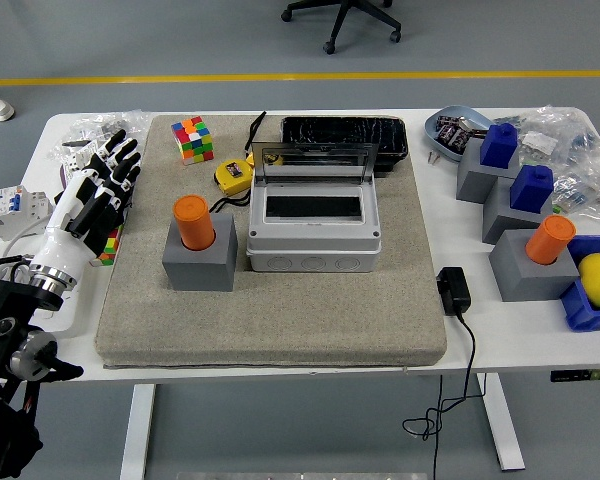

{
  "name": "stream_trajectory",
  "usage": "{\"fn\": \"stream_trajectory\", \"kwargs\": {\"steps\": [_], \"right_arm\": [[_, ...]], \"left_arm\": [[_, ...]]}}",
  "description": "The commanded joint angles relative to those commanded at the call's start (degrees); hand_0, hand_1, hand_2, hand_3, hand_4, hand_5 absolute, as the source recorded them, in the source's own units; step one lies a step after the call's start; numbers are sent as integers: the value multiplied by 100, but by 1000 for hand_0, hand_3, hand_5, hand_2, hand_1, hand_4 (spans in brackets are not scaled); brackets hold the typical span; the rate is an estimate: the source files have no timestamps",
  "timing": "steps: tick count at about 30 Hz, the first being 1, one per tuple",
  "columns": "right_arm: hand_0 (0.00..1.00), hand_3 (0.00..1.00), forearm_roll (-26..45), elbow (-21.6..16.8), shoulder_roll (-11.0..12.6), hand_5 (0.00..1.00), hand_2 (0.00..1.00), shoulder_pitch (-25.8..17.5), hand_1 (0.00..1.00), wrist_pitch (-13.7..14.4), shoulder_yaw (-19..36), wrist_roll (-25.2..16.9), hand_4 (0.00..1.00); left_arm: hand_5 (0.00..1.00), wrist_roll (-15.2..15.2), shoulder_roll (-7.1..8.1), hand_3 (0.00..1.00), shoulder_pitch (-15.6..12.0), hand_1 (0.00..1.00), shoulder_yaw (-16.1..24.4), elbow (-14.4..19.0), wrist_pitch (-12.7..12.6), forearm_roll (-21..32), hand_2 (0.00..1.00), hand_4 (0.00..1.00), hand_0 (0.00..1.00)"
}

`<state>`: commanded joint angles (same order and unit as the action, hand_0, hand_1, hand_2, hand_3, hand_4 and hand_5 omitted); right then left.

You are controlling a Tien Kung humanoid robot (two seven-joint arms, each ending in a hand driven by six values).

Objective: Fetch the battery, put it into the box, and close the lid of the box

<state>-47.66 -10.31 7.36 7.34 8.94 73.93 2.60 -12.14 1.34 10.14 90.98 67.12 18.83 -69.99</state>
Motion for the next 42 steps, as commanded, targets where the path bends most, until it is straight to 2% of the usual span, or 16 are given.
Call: {"fn": "stream_trajectory", "kwargs": {"steps": [5,6,7,11,12,17,18,23,24,29,30,41,42], "right_arm": [[846,836,-47,0,-11,998,812,-23,836,-10,43,17,998],[845,835,-48,0,-13,998,812,-27,834,-13,44,16,998],[845,835,-30,0,-18,998,812,-32,834,-15,32,11,998],[845,835,17,0,-17,998,812,-34,834,-16,-4,2,998],[845,836,15,0,-12,998,812,-34,833,-12,-4,6,998],[845,836,0,0,5,998,812,-29,833,3,9,24,998],[845,835,4,0,5,998,811,-26,833,9,3,24,998],[845,835,59,0,-2,998,811,-21,833,25,-57,7,998],[845,835,59,0,-2,998,810,-22,833,25,-58,8,998],[845,835,33,0,-4,998,810,-40,833,19,-41,29,998],[844,834,28,0,-2,998,810,-39,833,19,-36,33,998],[844,834,44,0,0,998,810,-18,833,22,-36,29,998],[844,833,31,0,-1,998,810,-19,833,23,-20,31,998]], "left_arm": [[552,18,35,998,63,998,-239,-80,13,-146,998,998,998],[538,21,46,947,78,998,-276,-99,27,-182,998,998,998],[538,27,58,947,106,998,-317,-138,50,-235,998,998,998],[538,33,69,947,172,998,-331,-220,80,-405,998,998,998],[481,41,85,826,201,998,-360,-242,82,-470,998,998,998],[481,56,21,826,261,998,-349,-274,-136,-848,998,998,998],[264,60,1,812,274,958,-349,-284,-178,-928,910,998,983],[264,73,-23,812,288,958,-432,-318,-172,-1037,910,998,983],[269,73,-24,881,286,960,-440,-319,-169,-1038,917,998,979],[269,74,-52,881,269,960,-525,-315,-86,-958,917,998,979],[329,76,-56,990,270,990,-539,-306,-69,-944,993,998,986],[331,75,-127,998,320,994,-609,-275,-56,-871,998,998,991],[359,70,-134,998,319,998,-623,-282,-57,-859,998,998,991]]}}
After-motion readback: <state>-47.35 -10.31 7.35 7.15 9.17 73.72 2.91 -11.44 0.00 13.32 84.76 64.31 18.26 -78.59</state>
